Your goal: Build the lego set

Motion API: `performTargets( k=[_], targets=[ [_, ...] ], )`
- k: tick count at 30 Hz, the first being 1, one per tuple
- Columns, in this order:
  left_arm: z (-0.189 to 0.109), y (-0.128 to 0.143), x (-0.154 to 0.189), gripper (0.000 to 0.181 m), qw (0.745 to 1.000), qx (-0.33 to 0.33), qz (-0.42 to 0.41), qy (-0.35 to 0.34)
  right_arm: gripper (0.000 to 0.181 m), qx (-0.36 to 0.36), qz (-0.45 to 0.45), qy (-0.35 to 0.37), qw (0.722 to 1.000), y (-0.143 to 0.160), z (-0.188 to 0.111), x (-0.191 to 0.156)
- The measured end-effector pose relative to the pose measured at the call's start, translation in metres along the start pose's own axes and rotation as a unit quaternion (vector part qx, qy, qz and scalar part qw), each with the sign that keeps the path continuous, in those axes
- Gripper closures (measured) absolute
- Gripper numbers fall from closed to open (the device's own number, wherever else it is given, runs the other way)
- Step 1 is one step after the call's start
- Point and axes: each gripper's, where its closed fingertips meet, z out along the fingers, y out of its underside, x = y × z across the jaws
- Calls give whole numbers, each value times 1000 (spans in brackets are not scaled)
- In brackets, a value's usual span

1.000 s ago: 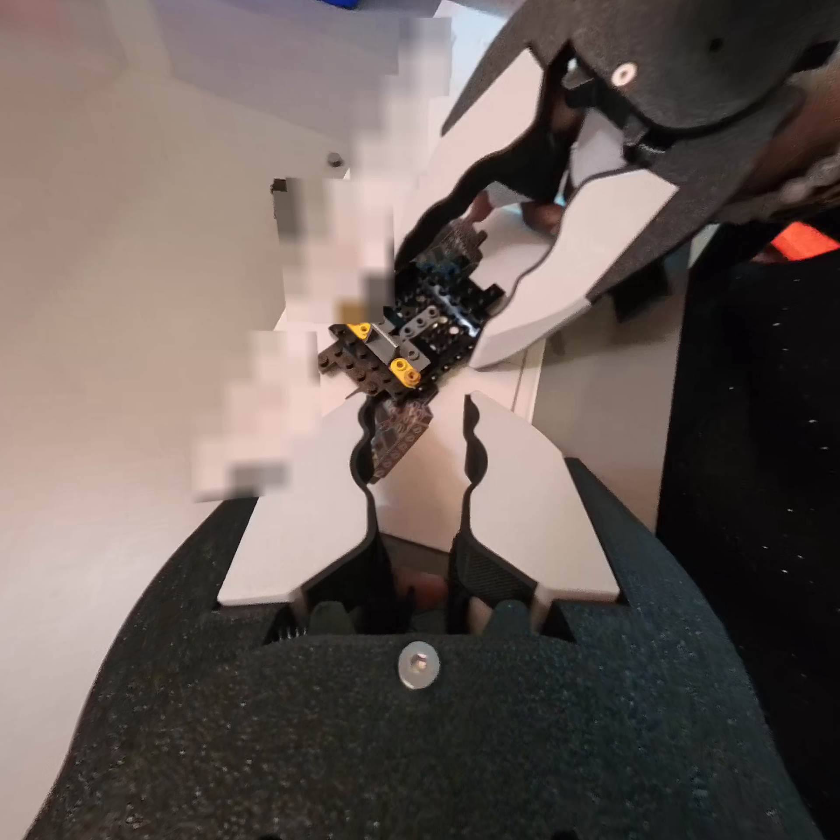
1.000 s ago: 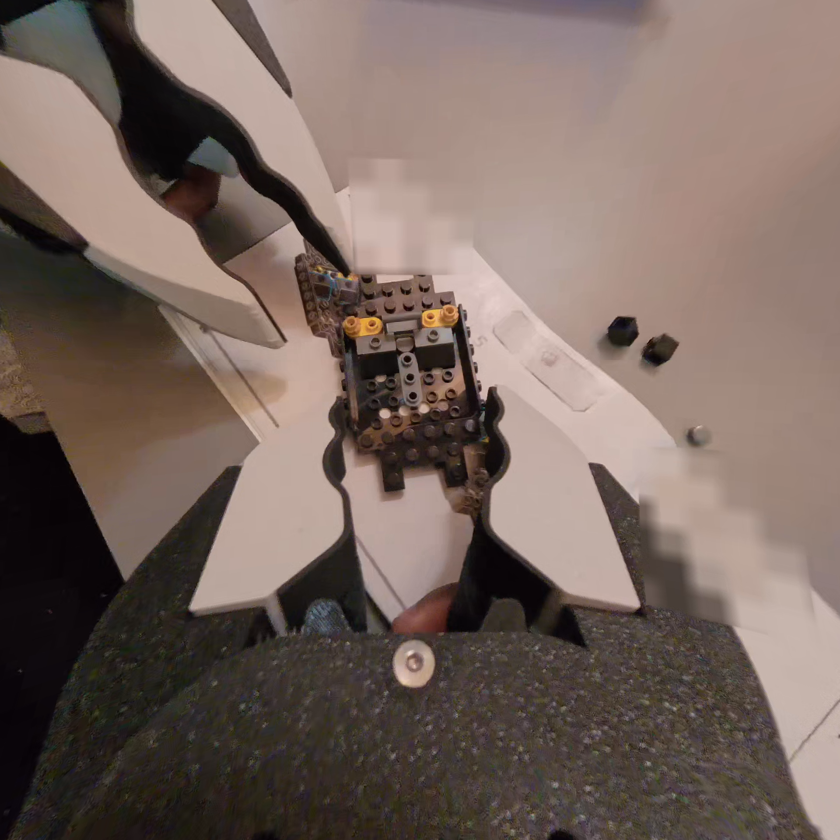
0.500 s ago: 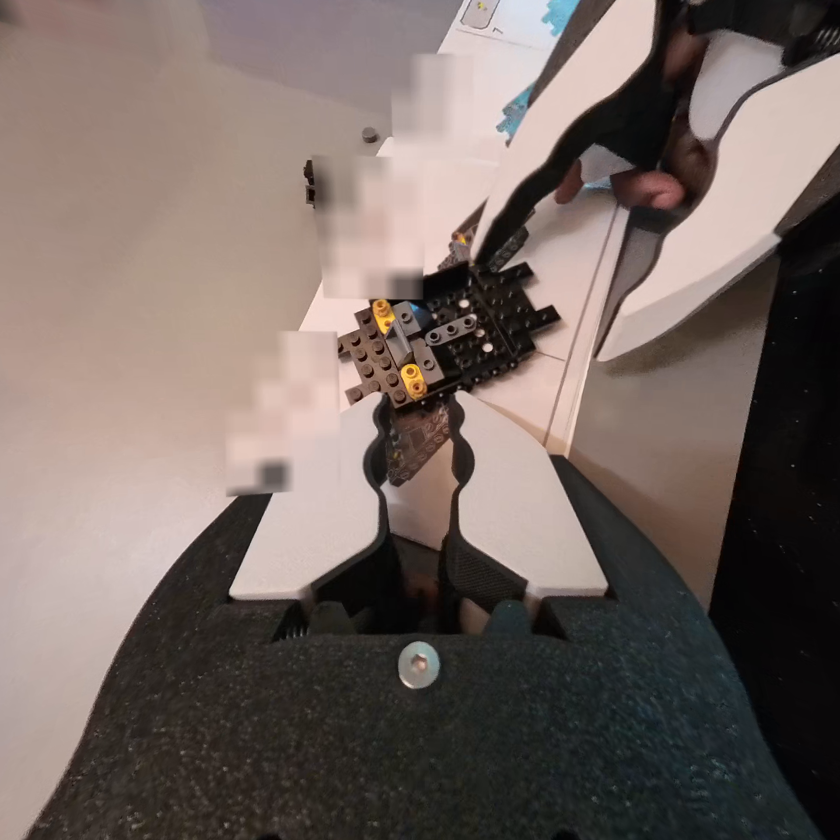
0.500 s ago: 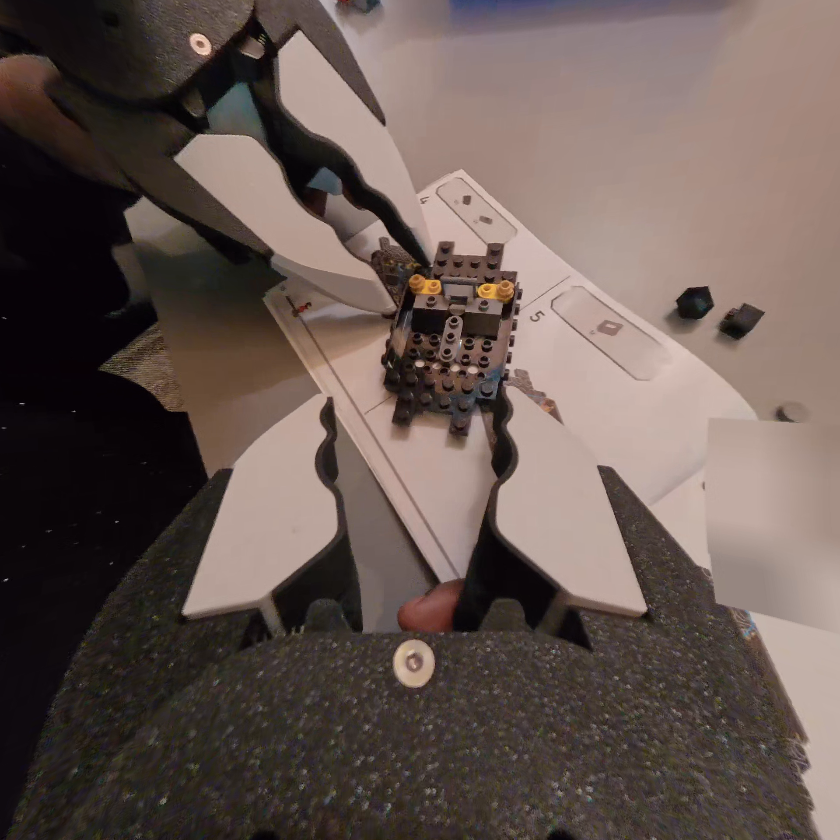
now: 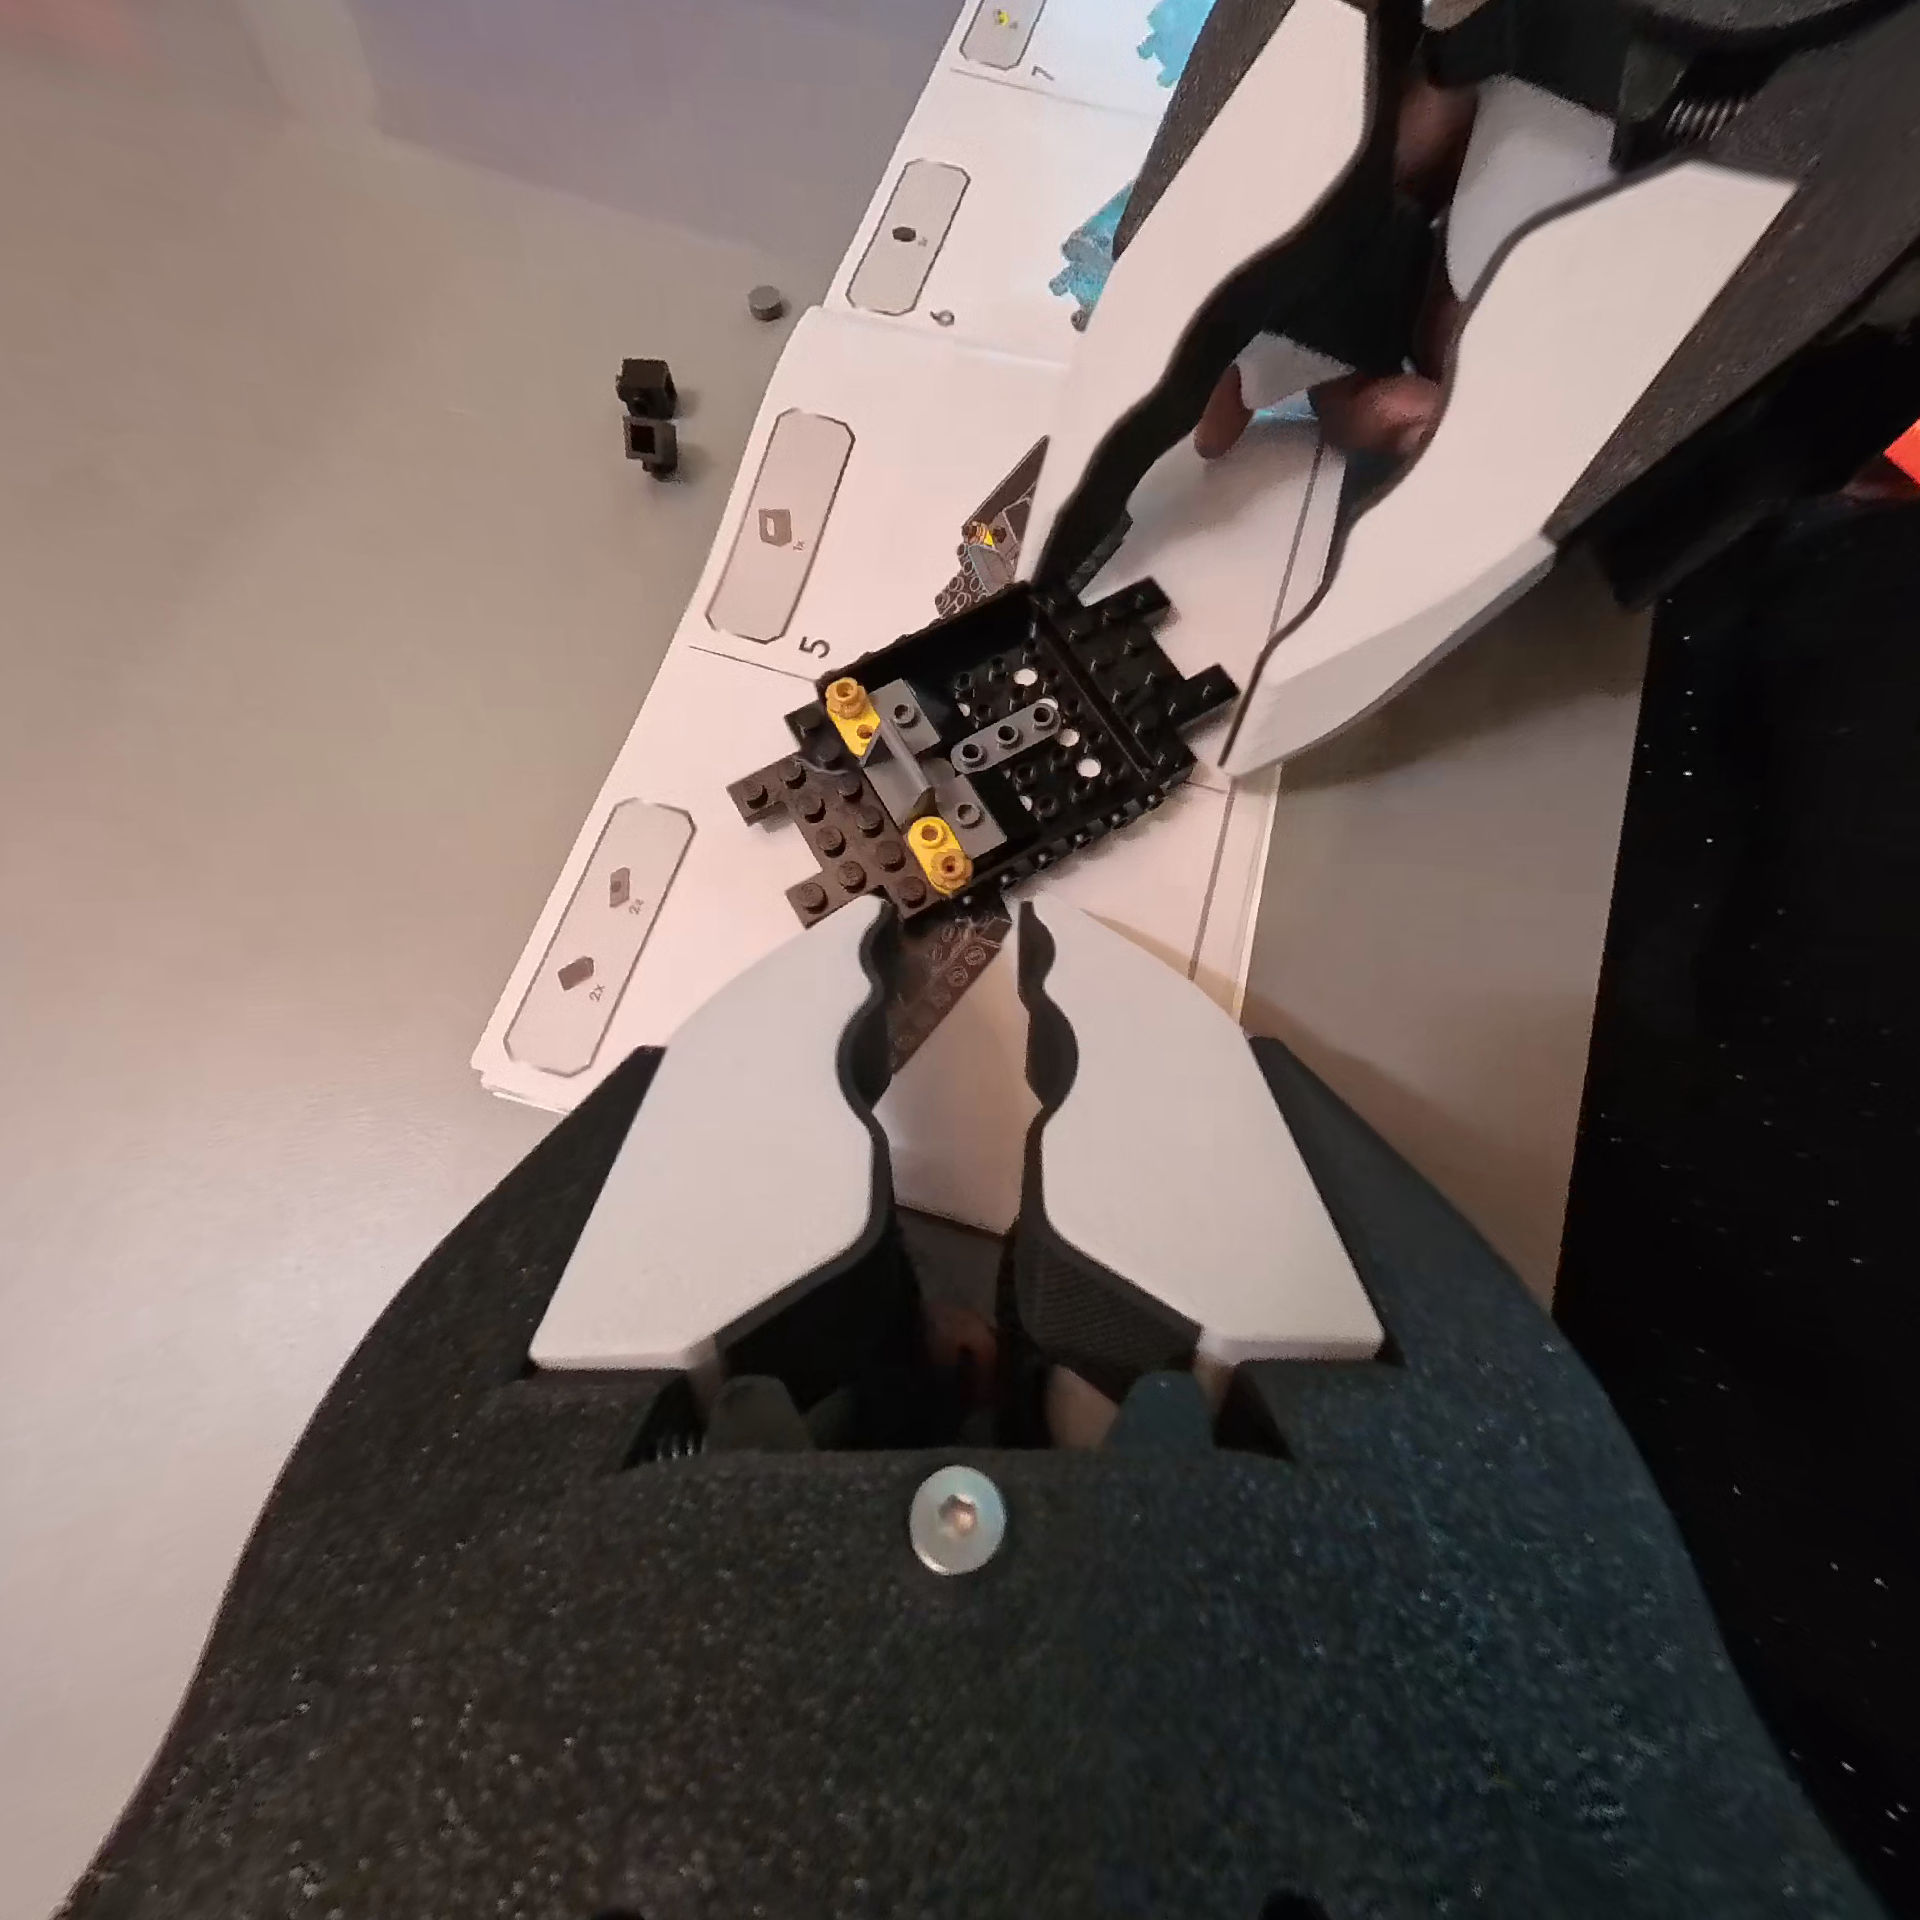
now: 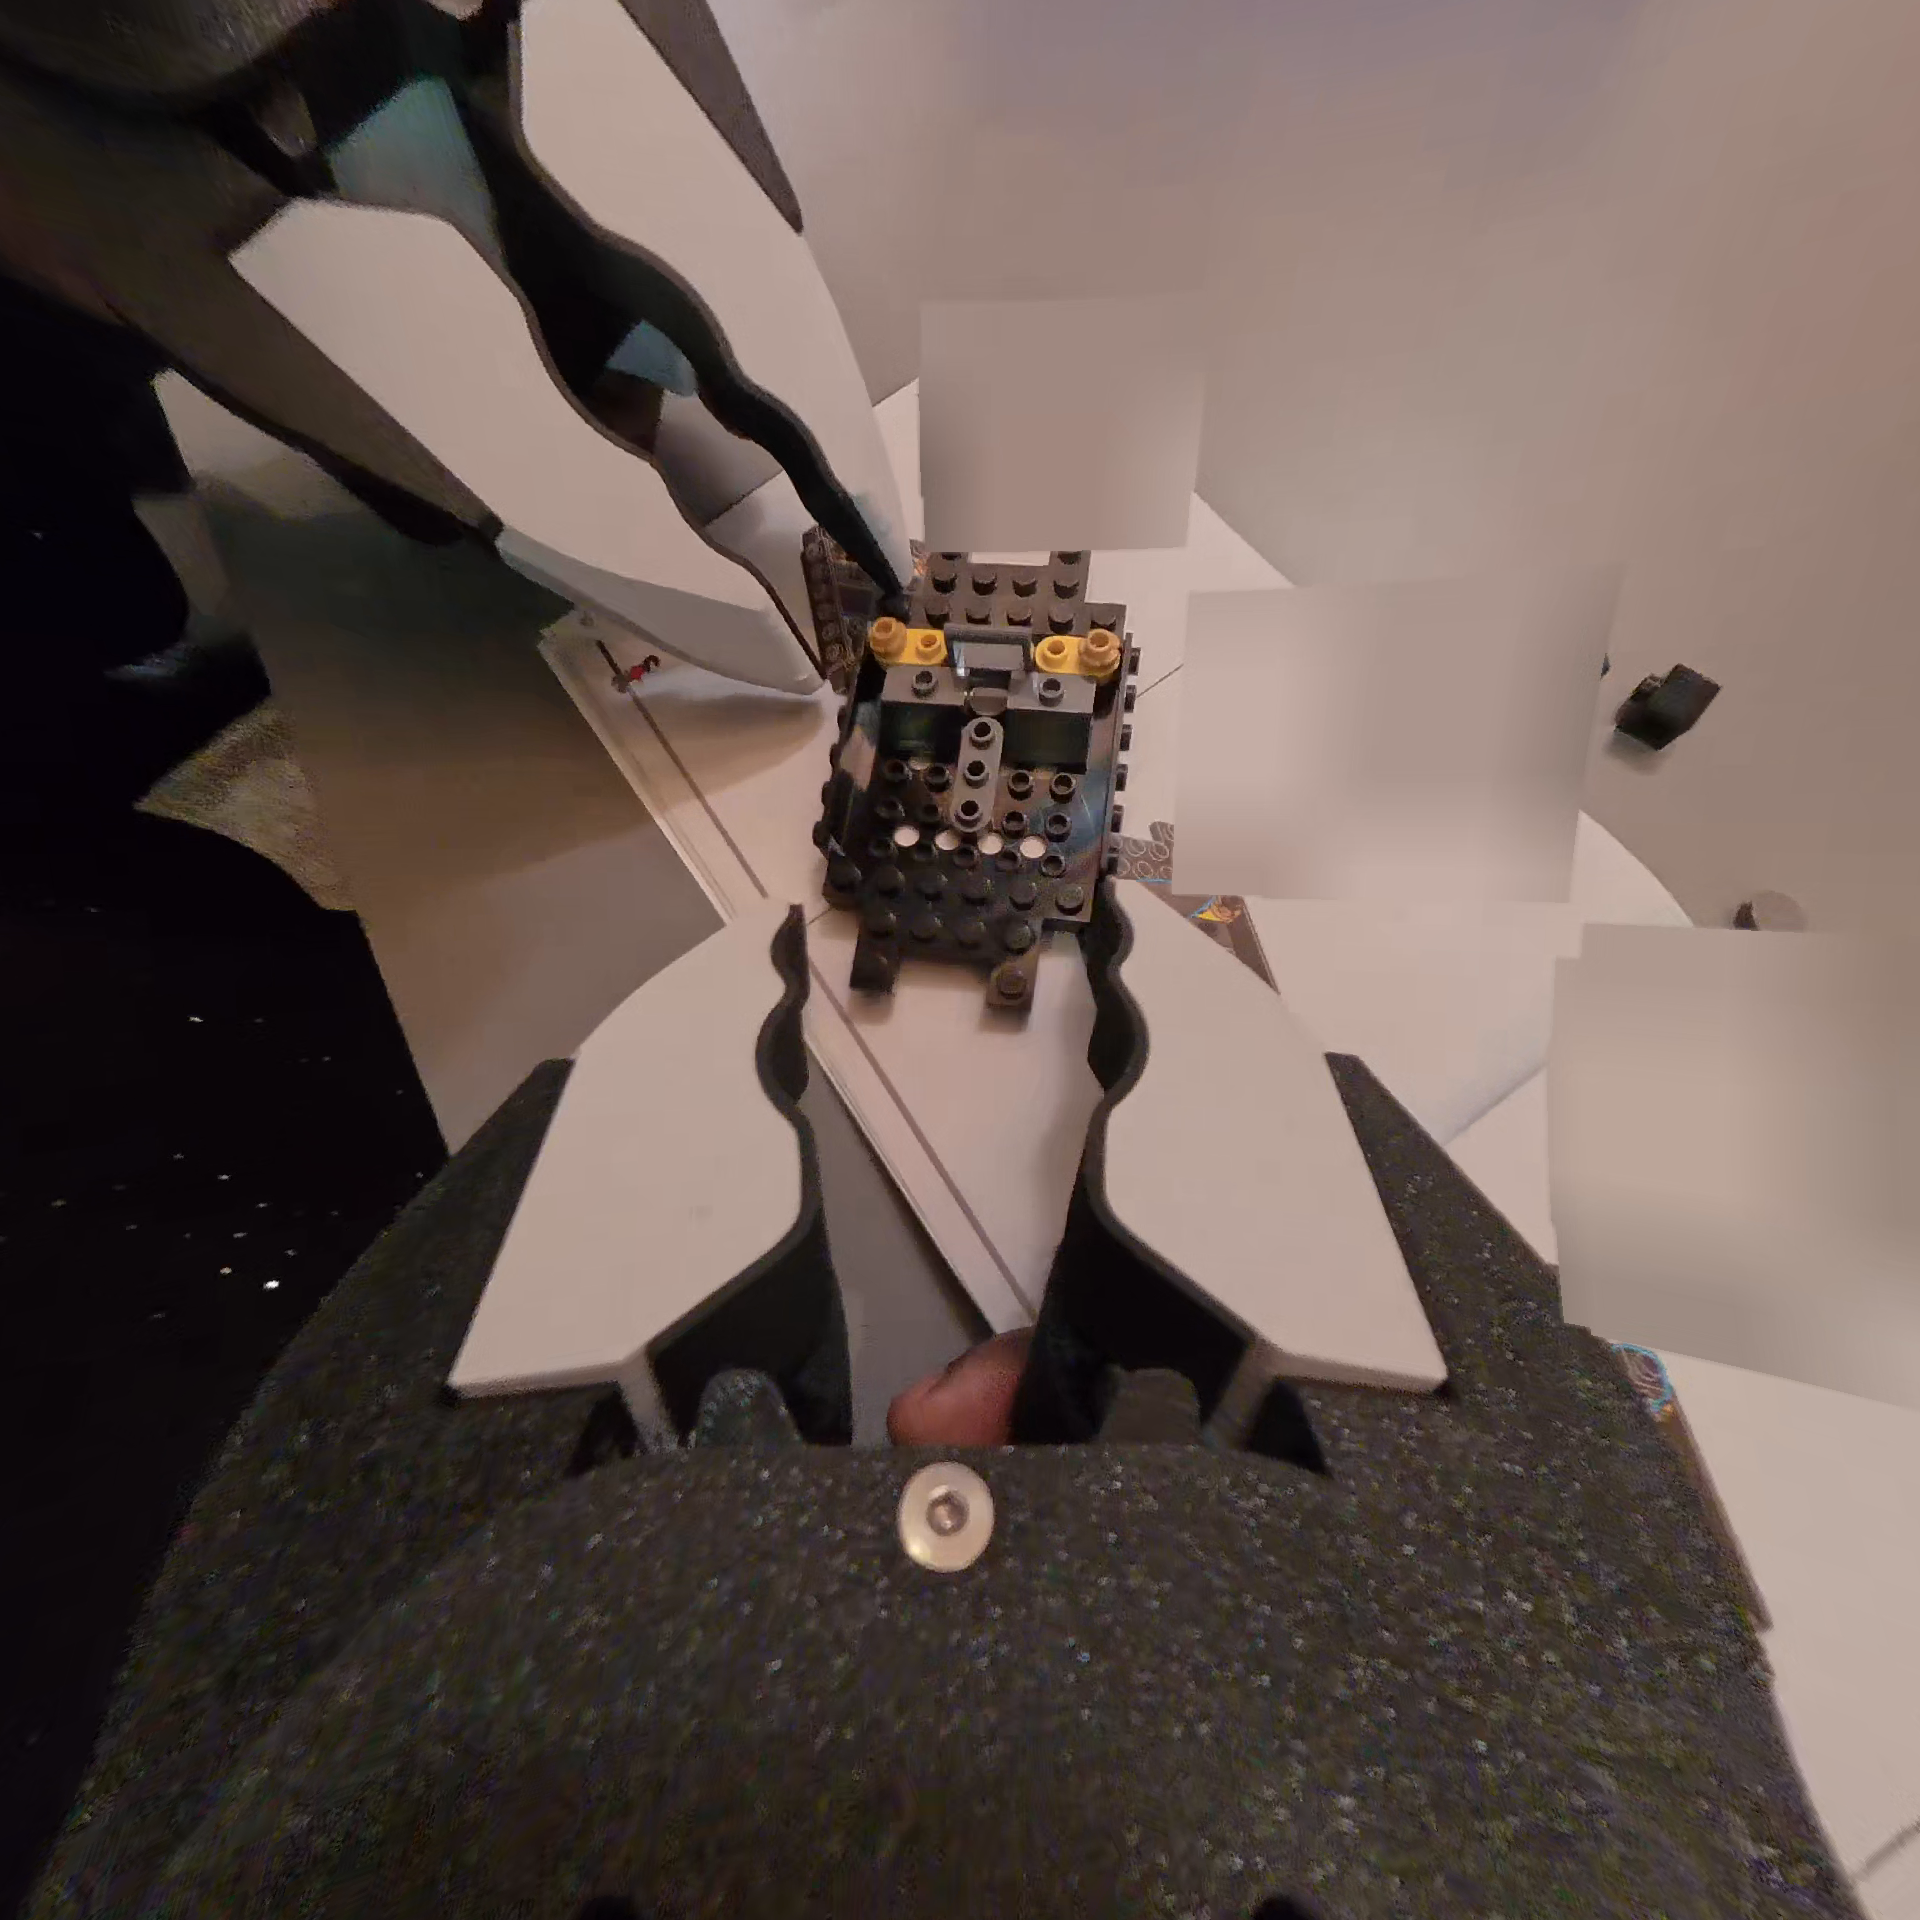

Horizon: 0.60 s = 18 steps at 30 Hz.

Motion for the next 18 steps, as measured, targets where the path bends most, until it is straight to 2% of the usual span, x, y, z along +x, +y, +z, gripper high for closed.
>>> performTargets(
  k=[5, 14, 16, 18],
  targets=[
    [0, 0, 5, 161, 1000, 0, 13, 13, 138, 2, -11, 17, 1000, 3, -3, 3],
    [8, -22, 16, 156, 1000, 19, 4, 7, 138, 15, 9, 40, 999, 17, -28, 22],
    [10, -22, 11, 154, 1000, 17, -2, -9, 135, 33, 13, 15, 999, 14, -39, 23],
    [12, -19, 4, 151, 1000, 9, -8, -28, 138, 56, 28, 15, 998, 10, -59, 38]
  ],
)
